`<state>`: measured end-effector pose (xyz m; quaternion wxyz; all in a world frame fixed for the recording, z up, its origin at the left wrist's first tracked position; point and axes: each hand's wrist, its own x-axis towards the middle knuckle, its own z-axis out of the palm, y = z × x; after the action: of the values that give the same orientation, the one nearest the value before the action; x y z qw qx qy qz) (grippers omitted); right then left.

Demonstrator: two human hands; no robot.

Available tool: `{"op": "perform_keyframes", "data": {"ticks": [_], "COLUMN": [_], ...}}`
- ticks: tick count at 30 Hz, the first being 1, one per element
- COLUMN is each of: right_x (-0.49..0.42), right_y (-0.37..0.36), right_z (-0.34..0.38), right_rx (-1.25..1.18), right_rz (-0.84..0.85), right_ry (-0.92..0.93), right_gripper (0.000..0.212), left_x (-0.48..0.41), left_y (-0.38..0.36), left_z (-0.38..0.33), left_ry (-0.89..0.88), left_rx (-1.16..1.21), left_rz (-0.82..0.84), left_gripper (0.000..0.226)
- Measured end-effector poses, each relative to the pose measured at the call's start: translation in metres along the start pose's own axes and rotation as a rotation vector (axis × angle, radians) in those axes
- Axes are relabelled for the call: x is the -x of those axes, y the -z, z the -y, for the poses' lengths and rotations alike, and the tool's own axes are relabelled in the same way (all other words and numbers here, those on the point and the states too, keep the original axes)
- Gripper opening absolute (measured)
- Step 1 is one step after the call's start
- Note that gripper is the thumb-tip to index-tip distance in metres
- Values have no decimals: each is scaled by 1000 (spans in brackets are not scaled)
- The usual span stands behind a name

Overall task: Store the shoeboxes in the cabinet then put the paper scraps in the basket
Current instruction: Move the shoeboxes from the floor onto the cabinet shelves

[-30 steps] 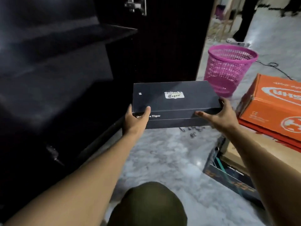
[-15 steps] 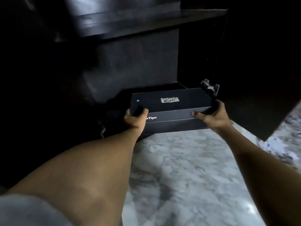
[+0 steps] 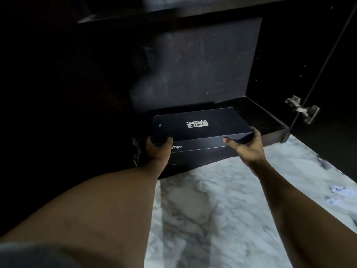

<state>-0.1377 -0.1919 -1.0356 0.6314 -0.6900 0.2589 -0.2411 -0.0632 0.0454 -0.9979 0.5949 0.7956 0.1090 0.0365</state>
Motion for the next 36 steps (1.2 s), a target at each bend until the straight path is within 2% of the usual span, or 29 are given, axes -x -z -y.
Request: {"op": "perform_keyframes", "data": {"ticks": [2, 5, 8, 10, 12, 15, 18, 25, 30, 36], "right_x": [-5, -7, -8, -4, 6, 20, 20, 1, -17, -47], "right_y": [-8, -21, -27, -24, -20, -21, -28, -37, -45, -72], "right_z": [-2, -4, -2, 0, 2, 1, 5, 7, 4, 11], "right_rx": [20, 136, 219, 266, 304, 308, 241, 176, 75, 92], "right_rz": [-6, -46, -63, -114, -190, -172, -83, 62, 129, 218], "right_ry": [13, -18, -43, -33, -27, -31, -25, -77, -129, -146], "right_gripper": [88, 109, 117, 110, 94, 73, 71, 80, 60, 54], "left_x": [-10, -23, -20, -5, 14, 32, 37, 23, -2, -42], "left_y": [2, 4, 1, -3, -7, -15, -26, -48, -57, -59], "left_z": [4, 6, 10, 11, 9, 6, 6, -8, -12, -28], "left_ry": [-6, -31, -77, -224, -457, -660, -586, -351, -320, -290], "left_rx": [-22, -138, -312, -588, -863, -1123, -1208, -1247, -1272, -1251], "left_rz": [56, 115, 133, 99, 113, 300, 448, 519, 500, 527], "left_gripper": [49, 46, 63, 71, 75, 81, 88, 105, 110, 106]}}
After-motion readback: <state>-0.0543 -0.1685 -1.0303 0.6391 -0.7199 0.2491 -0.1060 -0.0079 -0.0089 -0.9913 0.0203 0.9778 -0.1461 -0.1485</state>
